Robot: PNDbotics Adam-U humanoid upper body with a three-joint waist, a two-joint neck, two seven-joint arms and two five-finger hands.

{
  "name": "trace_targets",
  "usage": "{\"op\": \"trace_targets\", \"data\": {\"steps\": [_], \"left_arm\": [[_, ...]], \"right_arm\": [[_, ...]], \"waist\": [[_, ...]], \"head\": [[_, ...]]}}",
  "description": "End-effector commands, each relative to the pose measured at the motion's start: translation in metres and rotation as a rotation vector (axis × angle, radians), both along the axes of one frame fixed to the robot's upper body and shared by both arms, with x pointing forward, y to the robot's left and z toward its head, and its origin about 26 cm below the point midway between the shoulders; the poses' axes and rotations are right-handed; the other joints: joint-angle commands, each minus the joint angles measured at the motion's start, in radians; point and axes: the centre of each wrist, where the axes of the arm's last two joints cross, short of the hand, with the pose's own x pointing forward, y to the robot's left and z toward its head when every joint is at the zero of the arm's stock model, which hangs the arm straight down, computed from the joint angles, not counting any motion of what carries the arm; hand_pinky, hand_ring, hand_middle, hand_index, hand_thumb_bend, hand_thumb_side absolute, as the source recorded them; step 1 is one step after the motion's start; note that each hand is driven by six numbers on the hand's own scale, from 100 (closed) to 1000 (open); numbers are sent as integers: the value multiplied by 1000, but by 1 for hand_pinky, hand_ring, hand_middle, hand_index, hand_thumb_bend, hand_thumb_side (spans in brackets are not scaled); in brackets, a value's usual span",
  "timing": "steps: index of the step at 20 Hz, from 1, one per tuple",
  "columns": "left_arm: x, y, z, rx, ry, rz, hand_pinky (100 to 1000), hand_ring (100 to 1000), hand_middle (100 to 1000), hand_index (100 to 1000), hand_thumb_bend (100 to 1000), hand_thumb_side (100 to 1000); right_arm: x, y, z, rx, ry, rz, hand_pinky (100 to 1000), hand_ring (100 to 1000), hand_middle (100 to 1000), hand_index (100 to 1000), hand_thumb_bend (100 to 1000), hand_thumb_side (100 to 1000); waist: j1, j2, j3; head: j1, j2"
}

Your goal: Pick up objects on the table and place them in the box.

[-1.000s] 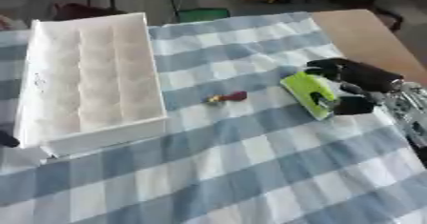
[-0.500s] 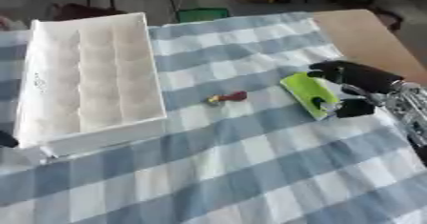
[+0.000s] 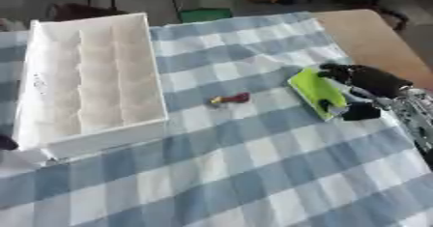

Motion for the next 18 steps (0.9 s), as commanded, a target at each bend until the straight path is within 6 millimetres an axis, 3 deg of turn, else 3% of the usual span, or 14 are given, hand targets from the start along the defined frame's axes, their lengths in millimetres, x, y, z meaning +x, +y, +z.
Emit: {"op": "trace_targets", "data": {"steps": [1,5,10,18], "left_arm": [[-2,0,6,6,-28,-4,475,1000,985,822,213,747],[-2,0,6,8,-25,-5,475,1000,985,822,214,748],[-2,1,6,9,-24,-2,475,1000,985,822,214,748],[-2,0,6,8,-26,-5,475,1000,985,821,214,747]], "right_arm": [[-2,-10,20,1,-35,-3,871,928,994,1000,123,777],[-3,-9,38,28,-66,20,869,928,993,1000,105,740],[-5,-6,50,56,-74,33,869,936,993,1000,100,770],[-1,0,43,44,-29,35,878,945,997,1000,100,840]], "waist": [[-1,-16,-3],[-3,-18,-6],[-4,-19,-8],[-4,-18,-4]], "head": [[-2,-4],[-2,-3],[-2,-3],[-5,-6]]}}
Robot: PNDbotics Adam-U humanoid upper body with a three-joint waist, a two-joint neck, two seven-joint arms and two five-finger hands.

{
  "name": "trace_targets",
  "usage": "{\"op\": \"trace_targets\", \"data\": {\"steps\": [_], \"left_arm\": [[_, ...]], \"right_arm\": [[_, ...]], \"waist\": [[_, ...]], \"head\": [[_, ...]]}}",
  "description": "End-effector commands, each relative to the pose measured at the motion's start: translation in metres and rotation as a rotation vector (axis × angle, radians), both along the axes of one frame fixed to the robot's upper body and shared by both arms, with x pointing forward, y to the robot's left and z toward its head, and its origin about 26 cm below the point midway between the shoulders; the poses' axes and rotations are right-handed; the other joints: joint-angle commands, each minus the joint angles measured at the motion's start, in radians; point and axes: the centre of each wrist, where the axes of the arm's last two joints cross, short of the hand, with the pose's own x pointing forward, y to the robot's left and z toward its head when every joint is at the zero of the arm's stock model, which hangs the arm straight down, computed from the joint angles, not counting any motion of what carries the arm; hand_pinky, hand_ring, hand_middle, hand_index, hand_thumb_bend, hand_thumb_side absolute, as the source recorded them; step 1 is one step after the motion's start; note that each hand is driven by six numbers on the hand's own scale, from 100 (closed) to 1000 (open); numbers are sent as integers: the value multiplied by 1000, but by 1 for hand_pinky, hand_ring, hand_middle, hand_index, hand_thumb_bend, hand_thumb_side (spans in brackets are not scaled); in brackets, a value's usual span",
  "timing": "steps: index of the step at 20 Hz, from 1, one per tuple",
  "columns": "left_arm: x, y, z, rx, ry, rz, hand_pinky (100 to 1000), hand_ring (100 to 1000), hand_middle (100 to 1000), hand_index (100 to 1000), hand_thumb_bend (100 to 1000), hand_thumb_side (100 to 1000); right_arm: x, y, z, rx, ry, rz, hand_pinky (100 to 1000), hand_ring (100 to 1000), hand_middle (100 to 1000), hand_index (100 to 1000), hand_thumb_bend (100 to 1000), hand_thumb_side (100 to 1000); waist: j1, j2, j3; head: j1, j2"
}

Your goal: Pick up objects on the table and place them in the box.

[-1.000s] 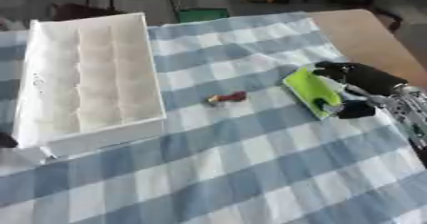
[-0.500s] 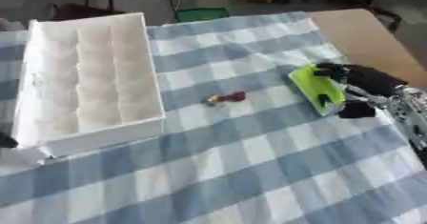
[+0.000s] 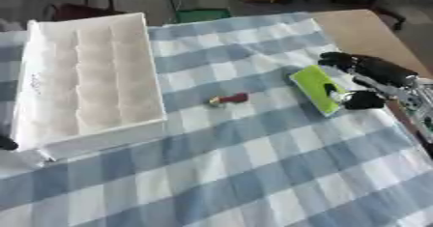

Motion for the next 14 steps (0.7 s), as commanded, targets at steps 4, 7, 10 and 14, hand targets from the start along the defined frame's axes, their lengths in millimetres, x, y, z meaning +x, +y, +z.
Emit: {"op": "trace_targets", "data": {"steps": [4,7,10,14], "left_arm": [[-2,0,7,7,-28,-7,475,1000,985,821,213,748],[-2,0,7,7,-29,-8,475,1000,985,821,213,748],[-2,-1,7,7,-31,-10,475,1000,985,821,213,747],[-2,-1,7,6,-32,-10,475,1000,985,821,213,747]], "right_arm": [[0,-7,8,-51,8,-21,880,947,998,1000,100,871],[1,-7,4,-61,18,-23,881,948,999,1000,100,879],[1,-8,-1,-68,29,-32,881,949,999,1000,100,881],[1,-9,-4,-75,34,-38,881,949,1000,1000,100,874]], "waist": [[0,-17,1],[1,-16,1],[2,-15,2],[3,-15,2]], "head": [[-3,-6],[-4,-6],[-4,-8],[-5,-9]]}}
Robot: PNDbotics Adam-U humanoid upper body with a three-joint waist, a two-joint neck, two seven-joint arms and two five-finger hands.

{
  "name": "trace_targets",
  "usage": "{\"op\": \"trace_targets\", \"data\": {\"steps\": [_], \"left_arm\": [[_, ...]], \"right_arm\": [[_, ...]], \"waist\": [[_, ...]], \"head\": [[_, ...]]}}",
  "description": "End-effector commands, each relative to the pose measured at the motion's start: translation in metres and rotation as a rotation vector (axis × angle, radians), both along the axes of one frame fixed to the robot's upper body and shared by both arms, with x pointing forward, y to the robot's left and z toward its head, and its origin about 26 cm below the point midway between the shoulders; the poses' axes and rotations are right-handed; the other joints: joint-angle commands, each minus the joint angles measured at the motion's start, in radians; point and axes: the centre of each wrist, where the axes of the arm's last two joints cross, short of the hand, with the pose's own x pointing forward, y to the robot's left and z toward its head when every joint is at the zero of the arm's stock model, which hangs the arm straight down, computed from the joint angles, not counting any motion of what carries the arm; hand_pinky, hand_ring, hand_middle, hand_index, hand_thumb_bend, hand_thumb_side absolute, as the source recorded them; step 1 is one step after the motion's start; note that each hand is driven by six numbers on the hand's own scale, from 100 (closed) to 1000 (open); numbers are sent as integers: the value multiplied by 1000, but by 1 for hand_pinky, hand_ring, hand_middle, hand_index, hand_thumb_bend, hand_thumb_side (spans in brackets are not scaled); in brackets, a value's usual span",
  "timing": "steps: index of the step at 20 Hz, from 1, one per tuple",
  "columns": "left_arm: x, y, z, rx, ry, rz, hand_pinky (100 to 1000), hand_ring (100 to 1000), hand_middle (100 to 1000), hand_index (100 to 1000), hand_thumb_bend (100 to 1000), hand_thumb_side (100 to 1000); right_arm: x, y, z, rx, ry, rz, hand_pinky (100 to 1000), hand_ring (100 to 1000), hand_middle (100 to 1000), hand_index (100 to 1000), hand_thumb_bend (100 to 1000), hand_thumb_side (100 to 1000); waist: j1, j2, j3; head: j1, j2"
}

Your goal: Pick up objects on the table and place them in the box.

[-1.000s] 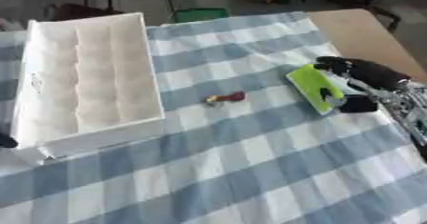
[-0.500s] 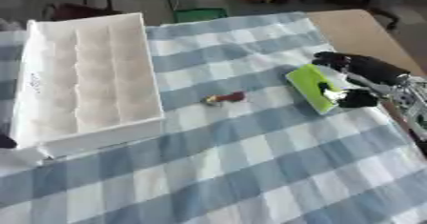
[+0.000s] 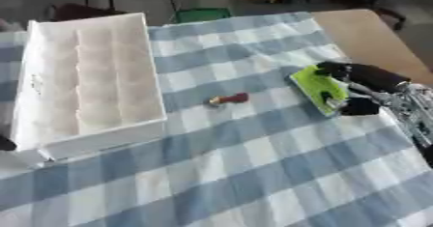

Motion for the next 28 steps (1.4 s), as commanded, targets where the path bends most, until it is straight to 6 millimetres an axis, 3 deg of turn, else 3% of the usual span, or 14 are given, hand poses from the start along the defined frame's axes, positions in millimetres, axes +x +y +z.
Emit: {"op": "trace_targets", "data": {"steps": [1,4,5,6,7,10,11,12,16,17,18,20,21,28], "left_arm": [[-2,-1,7,5,-29,-10,475,1000,986,821,212,747],[-2,-1,7,5,-30,-11,475,1000,985,821,212,747],[-2,-1,7,5,-30,-11,475,1000,986,821,213,748],[-2,-1,7,6,-29,-11,475,1000,986,821,213,748],[-2,-1,7,6,-29,-11,475,1000,986,821,213,748],[-2,-1,7,7,-29,-11,475,1000,986,821,213,748],[-2,-1,7,7,-28,-10,475,1000,986,821,213,749],[-2,-1,7,7,-28,-10,475,1000,986,821,213,749],[-2,-1,7,8,-26,-9,475,1000,986,820,214,750],[-2,-1,7,8,-26,-9,475,1000,986,820,214,750],[-2,-1,7,8,-25,-8,475,1000,987,820,215,751],[-2,-1,7,8,-24,-8,475,1000,987,820,215,751],[-2,-1,7,8,-23,-8,474,1000,987,819,215,751],[-2,-1,6,10,-21,-7,474,1000,987,820,216,751]], "right_arm": [[0,-6,11,-30,-24,-10,877,945,999,1000,100,849],[0,-6,11,-41,-27,-8,833,921,996,1000,100,784],[0,-5,11,-46,-30,-7,760,881,992,1000,127,689],[0,-5,11,-51,-34,-7,760,881,992,1000,127,689],[-1,-5,10,-54,-38,-8,689,838,987,1000,165,574],[-1,-4,9,-63,-49,-14,675,829,987,1000,175,544],[-1,-4,9,-66,-55,-17,516,735,978,1000,199,455],[-1,-4,9,-69,-66,-21,516,735,978,1000,199,455],[-2,-4,8,-78,-100,-27,352,601,955,1000,190,439],[-2,-4,7,-79,-105,-27,207,481,921,996,180,431],[-2,-4,7,-75,-119,-24,164,437,898,981,170,420],[-2,-4,7,-70,-138,-19,149,423,887,975,171,416],[-2,-4,7,-67,-147,-16,100,357,825,919,114,361],[-4,0,20,21,-281,43,100,328,786,900,100,260]], "waist": [[0,-15,0],[1,-15,-1],[1,-14,-1],[1,-14,-1],[1,-14,-1],[0,-14,-1],[0,-14,-1],[-1,-13,-1],[-2,-13,-1],[-2,-13,-1],[-3,-13,-1],[-3,-13,-2],[-3,-13,-2],[-6,-13,-5]], "head": [[-4,-8],[-4,-9],[-4,-9],[-4,-9],[-5,-9],[-5,-9],[-5,-9],[-6,-10],[-7,-10],[-7,-10],[-6,-11],[-6,-11],[-6,-11],[-5,-9]]}}
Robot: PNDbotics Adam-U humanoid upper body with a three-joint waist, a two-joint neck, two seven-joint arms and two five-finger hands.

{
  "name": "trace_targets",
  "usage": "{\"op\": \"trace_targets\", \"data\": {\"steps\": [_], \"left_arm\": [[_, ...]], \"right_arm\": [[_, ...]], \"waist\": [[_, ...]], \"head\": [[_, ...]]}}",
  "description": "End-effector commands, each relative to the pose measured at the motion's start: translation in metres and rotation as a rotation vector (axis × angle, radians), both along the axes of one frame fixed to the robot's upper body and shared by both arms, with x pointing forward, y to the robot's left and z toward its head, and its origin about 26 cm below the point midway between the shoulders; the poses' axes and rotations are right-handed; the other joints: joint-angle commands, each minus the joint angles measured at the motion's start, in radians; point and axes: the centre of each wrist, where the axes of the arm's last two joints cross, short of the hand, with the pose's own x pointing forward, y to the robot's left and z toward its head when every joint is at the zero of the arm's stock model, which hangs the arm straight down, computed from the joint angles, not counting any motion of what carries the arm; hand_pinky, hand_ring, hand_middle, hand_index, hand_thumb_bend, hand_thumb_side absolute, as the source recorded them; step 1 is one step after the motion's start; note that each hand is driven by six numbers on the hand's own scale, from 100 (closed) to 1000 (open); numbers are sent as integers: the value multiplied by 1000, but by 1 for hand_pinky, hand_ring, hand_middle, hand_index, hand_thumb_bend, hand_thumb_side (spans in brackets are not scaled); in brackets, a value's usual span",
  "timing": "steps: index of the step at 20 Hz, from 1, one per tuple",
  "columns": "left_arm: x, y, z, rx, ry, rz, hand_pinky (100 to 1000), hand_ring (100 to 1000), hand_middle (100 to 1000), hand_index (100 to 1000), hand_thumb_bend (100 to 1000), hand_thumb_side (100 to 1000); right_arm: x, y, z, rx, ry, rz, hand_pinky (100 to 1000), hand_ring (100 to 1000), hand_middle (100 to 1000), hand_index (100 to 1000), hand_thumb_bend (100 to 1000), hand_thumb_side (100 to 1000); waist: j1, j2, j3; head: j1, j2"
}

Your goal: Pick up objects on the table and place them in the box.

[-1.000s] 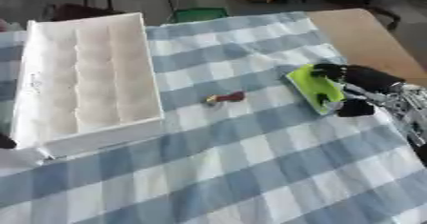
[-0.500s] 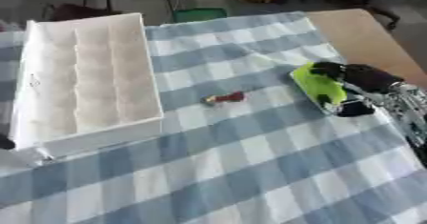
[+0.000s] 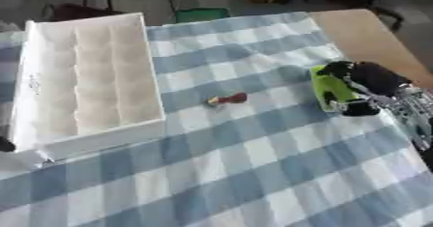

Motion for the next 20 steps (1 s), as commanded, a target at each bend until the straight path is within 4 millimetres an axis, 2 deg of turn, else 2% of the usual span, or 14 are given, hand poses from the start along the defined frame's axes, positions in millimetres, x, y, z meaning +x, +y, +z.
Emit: {"op": "trace_targets", "data": {"steps": [1,2,3,7,9,12,14,15,16,17,18,19,20], "left_arm": [[-2,-1,6,7,-22,-3,474,1000,987,820,216,751],[-2,0,6,7,-22,-3,474,1000,987,820,216,751],[-2,0,6,7,-22,-3,474,1000,987,820,216,752],[-2,0,6,10,-19,-2,474,1000,987,819,217,752],[-2,0,6,11,-17,-3,474,1000,987,820,217,752],[-2,0,6,11,-17,-4,474,1000,987,819,218,752],[-2,0,6,11,-17,-3,474,1000,987,819,218,752],[-2,0,6,11,-17,-3,474,1000,987,819,218,752],[-2,0,6,11,-17,-5,474,1000,987,819,218,753],[-2,-1,6,13,-17,-7,474,1000,987,819,218,753],[-2,-1,6,14,-17,-8,474,1000,987,819,217,753],[-2,-1,6,14,-18,-9,474,1000,987,819,217,753],[-2,-1,6,15,-18,-9,473,1000,987,819,216,753]], "right_arm": [[-3,-3,25,29,-96,29,100,327,785,900,100,252],[-3,-2,28,41,-108,37,100,327,785,900,100,252],[-3,-1,31,50,-118,44,100,318,779,900,100,212],[-7,7,58,120,-198,103,100,311,774,899,100,161],[-9,11,67,133,-203,125,100,311,779,903,100,162],[-9,14,68,126,-171,134,100,322,787,909,100,208],[-8,15,66,109,-146,132,100,407,821,924,100,251],[-8,15,65,98,-134,131,274,532,862,943,100,292],[-7,13,60,66,-90,119,739,834,961,995,100,386],[-5,11,55,30,-36,100,739,834,961,995,100,386],[-4,7,50,8,8,79,899,937,1000,1000,100,554],[-2,5,48,-10,38,60,899,937,1000,1000,100,554],[-1,1,45,-24,59,41,998,1000,1000,1000,115,722]], "waist": [[-3,-14,-3],[-4,-14,-4],[-4,-15,-4],[-7,-16,-7],[-8,-17,-7],[-10,-17,-5],[-10,-17,-3],[-11,-17,-3],[-11,-16,-2],[-11,-16,-1],[-11,-15,0],[-11,-15,1],[-11,-14,2]], "head": [[-1,-8],[0,-8],[0,-8],[1,-6],[0,-5],[-1,-8],[-1,-9],[-1,-9],[-3,-8],[-4,-8],[-4,-8],[-4,-9],[-4,-9]]}}
